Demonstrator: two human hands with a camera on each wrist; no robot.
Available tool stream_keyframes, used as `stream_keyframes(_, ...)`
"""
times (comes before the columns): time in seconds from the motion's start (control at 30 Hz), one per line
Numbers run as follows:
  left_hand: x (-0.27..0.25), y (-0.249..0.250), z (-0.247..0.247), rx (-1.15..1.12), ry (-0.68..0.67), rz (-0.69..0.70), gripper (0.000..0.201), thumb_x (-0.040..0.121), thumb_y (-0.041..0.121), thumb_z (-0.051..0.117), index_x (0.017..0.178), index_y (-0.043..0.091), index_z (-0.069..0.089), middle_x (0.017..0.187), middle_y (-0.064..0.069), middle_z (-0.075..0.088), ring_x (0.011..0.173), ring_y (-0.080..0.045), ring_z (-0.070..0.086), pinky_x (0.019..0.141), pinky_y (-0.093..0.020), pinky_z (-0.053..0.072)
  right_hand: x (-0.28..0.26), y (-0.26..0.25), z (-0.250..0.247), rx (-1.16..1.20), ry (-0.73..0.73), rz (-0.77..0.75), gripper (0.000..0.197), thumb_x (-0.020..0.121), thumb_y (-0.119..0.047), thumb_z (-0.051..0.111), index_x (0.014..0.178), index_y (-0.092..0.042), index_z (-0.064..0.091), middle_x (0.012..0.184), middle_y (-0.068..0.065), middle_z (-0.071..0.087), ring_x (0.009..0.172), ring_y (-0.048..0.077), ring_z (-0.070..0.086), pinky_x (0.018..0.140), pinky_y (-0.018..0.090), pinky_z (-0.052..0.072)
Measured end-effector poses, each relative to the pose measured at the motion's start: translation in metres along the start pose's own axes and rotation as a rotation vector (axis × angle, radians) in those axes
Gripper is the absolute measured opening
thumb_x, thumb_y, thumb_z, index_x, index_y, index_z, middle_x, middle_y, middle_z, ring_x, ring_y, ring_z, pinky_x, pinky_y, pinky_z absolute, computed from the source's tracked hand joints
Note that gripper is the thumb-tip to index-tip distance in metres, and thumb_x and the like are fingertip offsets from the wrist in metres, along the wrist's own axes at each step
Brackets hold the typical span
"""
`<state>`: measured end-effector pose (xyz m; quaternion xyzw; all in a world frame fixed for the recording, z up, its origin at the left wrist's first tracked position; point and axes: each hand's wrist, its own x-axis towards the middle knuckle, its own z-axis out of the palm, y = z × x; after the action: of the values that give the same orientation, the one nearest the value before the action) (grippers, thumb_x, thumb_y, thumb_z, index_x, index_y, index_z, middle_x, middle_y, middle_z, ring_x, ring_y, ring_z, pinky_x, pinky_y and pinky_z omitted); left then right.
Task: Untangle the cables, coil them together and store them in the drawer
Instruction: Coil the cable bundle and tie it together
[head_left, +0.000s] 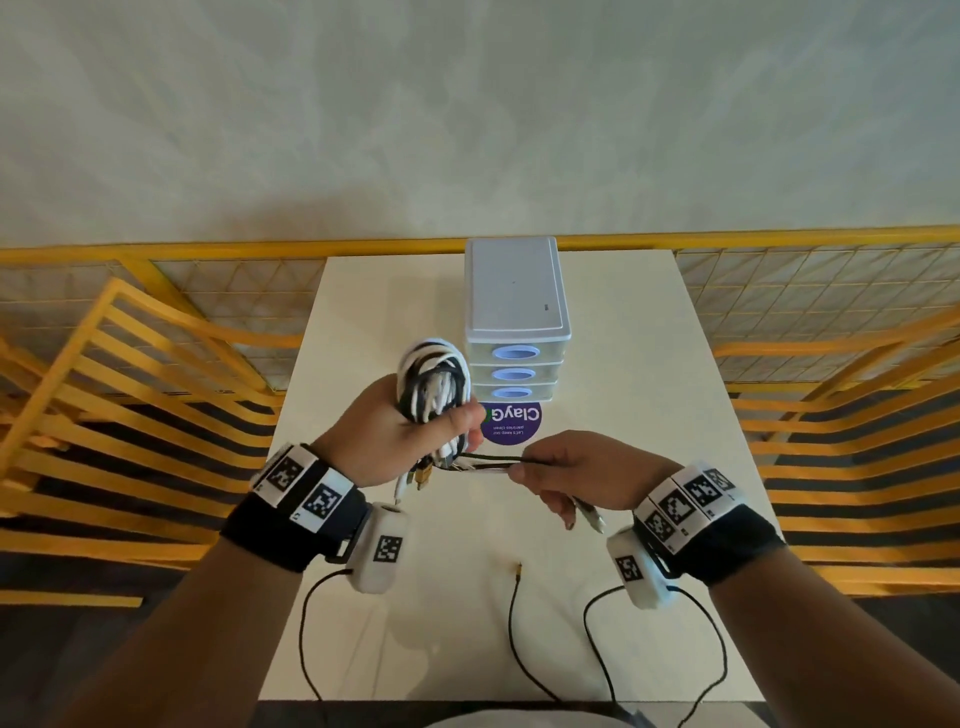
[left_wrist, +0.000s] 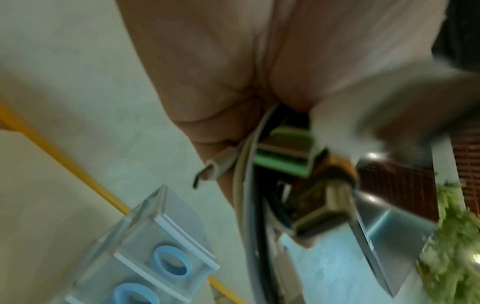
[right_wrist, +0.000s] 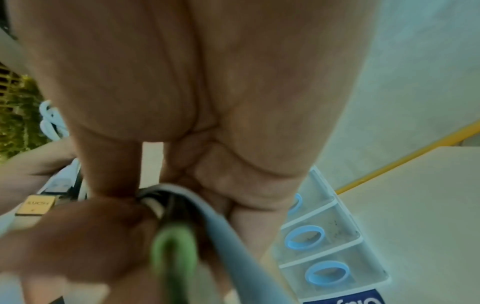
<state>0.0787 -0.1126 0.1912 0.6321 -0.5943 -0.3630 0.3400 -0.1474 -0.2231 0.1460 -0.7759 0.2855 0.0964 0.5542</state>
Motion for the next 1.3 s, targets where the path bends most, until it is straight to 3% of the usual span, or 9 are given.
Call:
stream_keyframes(0.1,0.003,-0.001,0.005,0.133,-0.019,-0.045,0.028,0.097,0.035,0.067,0.077,0.019,0.078,0.065,0.015,0.072,0.062,-0.002,0.068,0.062,-0.011,0.046,0.001,0.001,0.001,-0.050,0.029,-0.012,0.036,0.103,-0.042,0.054,0.078,-0.018,0.059,0.055,-0.011,0.058,0.051,0.008,0.055,0.056,0.020,0.045)
stream_keyframes(0.23,0.008,-0.006,0.009,0.263,-0.071,-0.085,0.040,0.084,0.056,0.066,0.075,0.018,0.075,0.062,0.003,0.072,0.059,-0.011,0.070,0.063,-0.029,0.056,0.006,0.004,0.003,-0.104,0.053,-0.026,0.022,0.100,-0.038,0.057,0.088,-0.023,0.067,0.066,-0.010,0.062,0.059,0.006,0.062,0.066,0.027,0.049)
stream_keyframes(0.3,0.010,-0.004,0.010,0.388,-0.101,-0.065,0.042,0.082,0.053,0.068,0.061,0.017,0.062,0.054,-0.001,0.065,0.051,-0.013,0.064,0.054,-0.027,0.049,0.008,0.003,0.002,-0.153,0.049,-0.037,0.018,0.099,-0.036,0.057,0.091,-0.023,0.067,0.073,-0.010,0.067,0.065,0.003,0.067,0.070,0.024,0.049)
stream_keyframes(0.5,0.014,0.005,0.020,0.814,-0.250,-0.047,0.030,0.090,0.036,0.062,0.067,0.020,0.052,0.058,0.000,0.046,0.063,-0.027,0.050,0.056,-0.031,0.034,0.009,-0.006,-0.009,-0.228,0.074,-0.025,0.019,0.098,-0.032,0.056,0.080,-0.029,0.063,0.074,-0.011,0.070,0.066,0.001,0.068,0.057,0.007,0.042)
stream_keyframes(0.7,0.014,0.004,0.022,1.035,-0.330,-0.068,0.021,0.095,0.036,0.051,0.081,0.023,0.059,0.064,0.003,0.046,0.067,-0.026,0.051,0.061,-0.029,0.036,0.013,-0.001,-0.012,-0.097,0.060,0.001,0.030,0.104,-0.026,0.049,0.076,-0.027,0.059,0.064,-0.007,0.051,0.056,0.011,0.052,0.060,0.022,0.048)
stream_keyframes(0.8,0.014,0.005,0.027,1.066,-0.397,-0.068,0.025,0.096,0.037,0.049,0.089,0.020,0.066,0.072,0.003,0.053,0.071,-0.026,0.052,0.064,-0.029,0.037,0.019,-0.001,-0.005,0.118,0.041,0.074,0.028,0.104,-0.019,0.047,0.077,-0.017,0.055,0.064,-0.003,0.041,0.055,0.012,0.035,0.052,0.025,0.033)
stream_keyframes(0.87,0.014,0.005,0.029,1.100,-0.413,-0.042,0.024,0.097,0.034,0.047,0.087,0.020,0.064,0.071,0.004,0.051,0.075,-0.025,0.049,0.069,-0.031,0.034,0.021,-0.005,-0.004,0.256,0.016,0.132,0.023,0.097,-0.029,0.048,0.082,-0.012,0.051,0.063,-0.003,0.040,0.056,0.014,0.029,0.053,0.027,0.025)
stream_keyframes(1.03,0.015,0.010,0.035,1.163,-0.432,0.025,0.017,0.097,0.024,0.048,0.087,0.018,0.061,0.075,0.001,0.053,0.091,-0.026,0.054,0.069,-0.032,0.031,0.015,-0.019,-0.006,0.094,0.024,0.130,0.076,0.078,-0.084,0.042,0.103,-0.018,0.068,0.064,-0.008,0.043,0.059,0.015,0.037,0.057,0.026,0.034)
stream_keyframes(1.3,0.022,0.022,0.037,1.247,-0.511,0.026,0.022,0.099,0.031,0.048,0.082,0.018,0.049,0.064,0.004,0.034,0.070,-0.026,0.046,0.065,-0.031,0.032,0.020,-0.027,-0.006,-0.391,-0.171,0.008,0.063,0.081,-0.086,0.043,0.104,-0.031,0.064,0.092,-0.006,0.072,0.070,0.013,0.068,0.082,0.035,0.057)
